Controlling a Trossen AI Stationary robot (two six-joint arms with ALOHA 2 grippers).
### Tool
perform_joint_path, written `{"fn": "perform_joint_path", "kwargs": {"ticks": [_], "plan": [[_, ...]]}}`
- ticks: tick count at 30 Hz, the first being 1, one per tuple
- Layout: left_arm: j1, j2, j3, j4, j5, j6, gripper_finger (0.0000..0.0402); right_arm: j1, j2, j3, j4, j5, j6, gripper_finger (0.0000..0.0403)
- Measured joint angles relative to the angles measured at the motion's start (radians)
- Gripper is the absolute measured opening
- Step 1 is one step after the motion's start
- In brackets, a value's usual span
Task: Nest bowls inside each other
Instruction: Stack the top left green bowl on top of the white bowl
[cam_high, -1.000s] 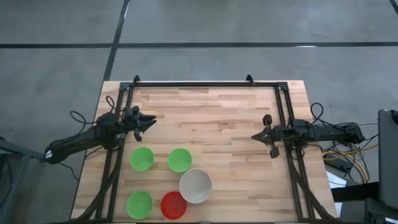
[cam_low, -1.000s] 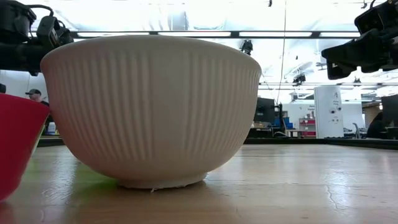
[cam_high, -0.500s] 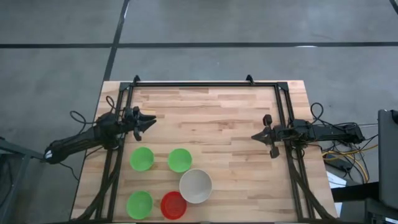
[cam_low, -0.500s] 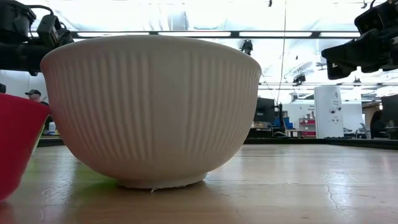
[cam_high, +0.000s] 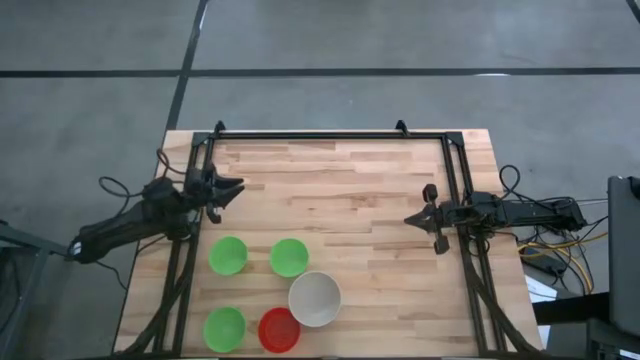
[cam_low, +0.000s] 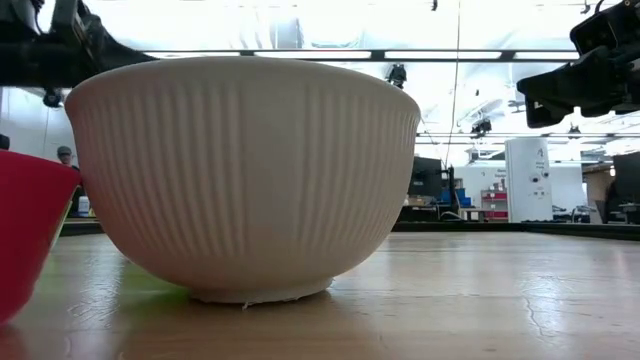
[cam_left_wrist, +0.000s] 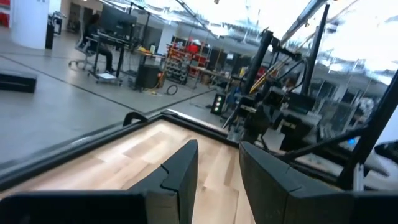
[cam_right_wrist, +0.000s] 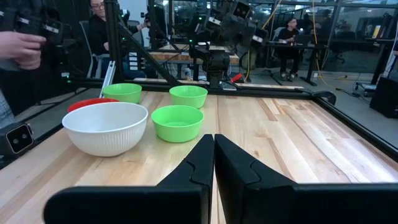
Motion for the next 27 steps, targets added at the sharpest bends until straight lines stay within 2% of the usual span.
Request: {"fn": "perform_joint_path", "kwargs": {"ticks": [6, 11, 16, 27], "plan": [[0.000, 0.000, 0.133, -0.168, -0.005, 0.022, 0.0122, 0.000, 0.000, 0.000, 0.000, 0.000, 0.000, 0.0009], [0.000, 0.000, 0.256, -0.290, -0.073, -0.026, 0.0122, 0.000, 0.000, 0.000, 0.000, 0.000, 0.000, 0.0009], [0.000, 0.023, 0.390, -0.410, -0.087, -0.027, 0.0122, 0.000, 0.000, 0.000, 0.000, 0.000, 0.000, 0.0009], [0.000, 0.238, 0.665, -0.705, -0.120, -0.007, 0.0122, 0.000, 0.000, 0.000, 0.000, 0.000, 0.000, 0.0009]]}}
